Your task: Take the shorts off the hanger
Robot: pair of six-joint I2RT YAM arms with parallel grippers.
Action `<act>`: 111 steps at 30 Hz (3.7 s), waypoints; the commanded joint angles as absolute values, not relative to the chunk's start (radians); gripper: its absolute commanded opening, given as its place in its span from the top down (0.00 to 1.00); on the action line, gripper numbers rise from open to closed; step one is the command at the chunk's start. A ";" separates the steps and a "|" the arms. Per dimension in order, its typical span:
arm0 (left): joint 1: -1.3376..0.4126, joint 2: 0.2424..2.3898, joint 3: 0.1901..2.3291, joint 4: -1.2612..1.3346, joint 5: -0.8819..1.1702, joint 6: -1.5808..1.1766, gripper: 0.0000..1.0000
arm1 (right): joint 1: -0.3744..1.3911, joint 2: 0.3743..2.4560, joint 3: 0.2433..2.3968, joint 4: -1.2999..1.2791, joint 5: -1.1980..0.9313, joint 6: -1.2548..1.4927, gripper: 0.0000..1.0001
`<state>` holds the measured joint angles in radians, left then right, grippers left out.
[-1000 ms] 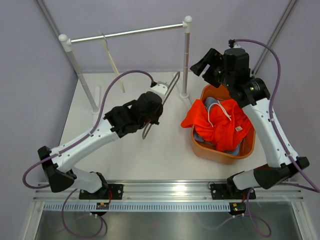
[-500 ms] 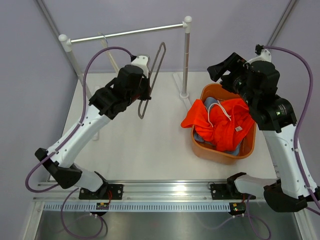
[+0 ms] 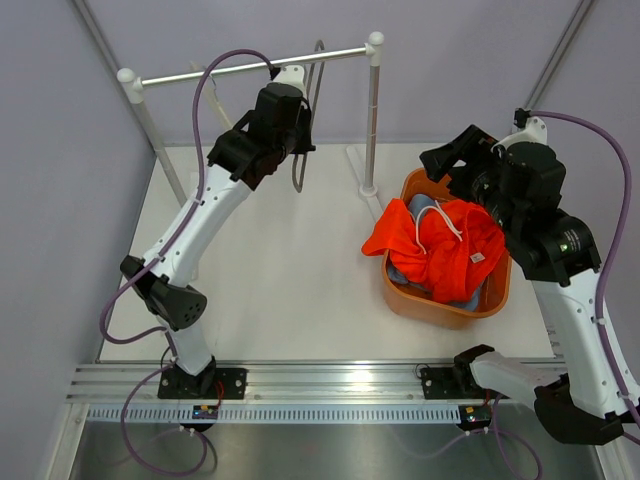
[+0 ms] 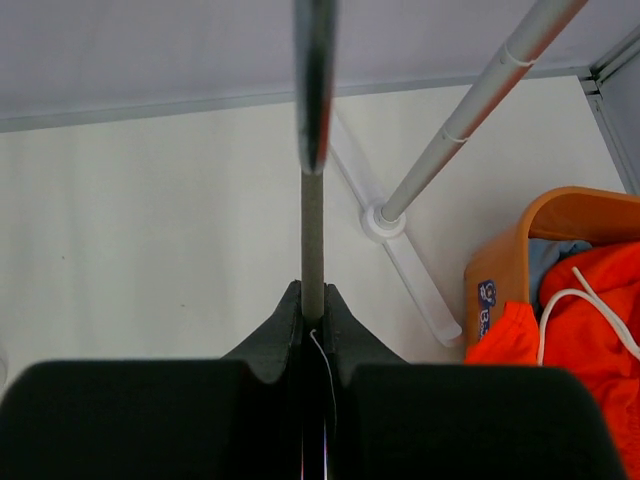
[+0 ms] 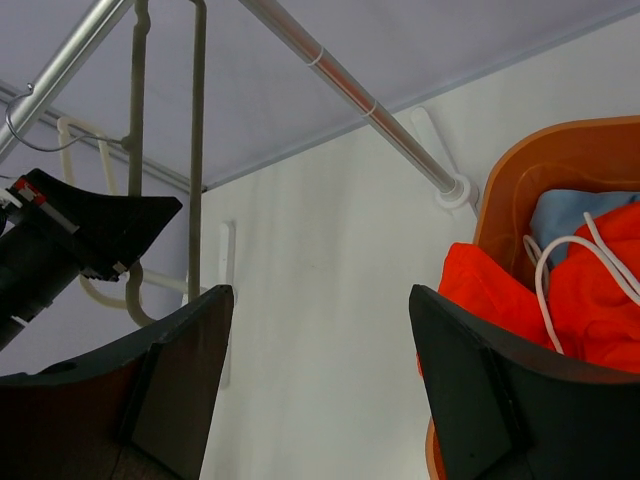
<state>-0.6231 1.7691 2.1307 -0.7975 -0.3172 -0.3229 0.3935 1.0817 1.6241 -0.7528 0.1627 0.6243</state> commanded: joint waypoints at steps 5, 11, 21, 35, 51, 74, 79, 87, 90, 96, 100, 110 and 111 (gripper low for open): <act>-0.575 1.792 2.192 -0.711 -0.342 -0.319 1.00 | 0.388 1.052 1.588 -0.733 0.141 0.595 0.20; -0.557 1.812 2.209 -0.692 -0.356 -0.304 1.00 | 0.388 1.048 1.574 -0.727 0.140 0.588 0.20; -0.492 1.832 2.217 -0.663 -0.328 -0.328 1.00 | 0.390 1.046 1.552 -0.721 0.126 0.581 0.20; -0.454 1.868 2.243 -0.687 -0.295 -0.351 1.00 | 0.388 1.060 1.531 -0.706 0.104 0.580 0.20; -0.454 1.798 2.082 -0.646 -0.281 -0.365 1.00 | 0.390 1.058 1.500 -0.692 0.084 0.594 0.20; -0.460 1.703 1.991 -0.584 -0.290 -0.330 0.88 | 0.390 1.049 1.480 -0.683 0.083 0.598 0.20; -0.465 1.689 1.987 -0.575 -0.293 -0.318 0.85 | 0.388 1.051 1.477 -0.680 0.084 0.600 0.20; -0.492 1.644 1.953 -0.538 -0.296 -0.270 0.75 | 0.388 1.055 1.476 -0.678 0.083 0.601 0.20; -0.517 1.621 1.951 -0.535 -0.328 -0.241 0.66 | 0.388 1.057 1.474 -0.680 0.086 0.598 0.20; -0.594 1.574 1.963 -0.543 -0.474 -0.180 0.43 | 0.388 1.051 1.474 -0.681 0.100 0.586 0.19; -0.664 1.549 1.977 -0.584 -0.641 -0.149 0.27 | 0.390 1.040 1.476 -0.681 0.104 0.571 0.16; -0.842 1.379 1.881 -0.597 -0.807 -0.141 0.01 | 0.388 0.940 1.424 -0.632 0.115 0.502 0.01; -0.850 1.367 1.872 -0.618 -0.799 -0.152 0.01 | 0.388 0.934 1.424 -0.638 0.123 0.497 0.01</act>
<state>-0.8330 1.4445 1.8835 -0.6178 -0.7349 -0.1314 0.3935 0.9653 1.4242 -0.6918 0.0940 0.5438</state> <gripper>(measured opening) 0.987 0.991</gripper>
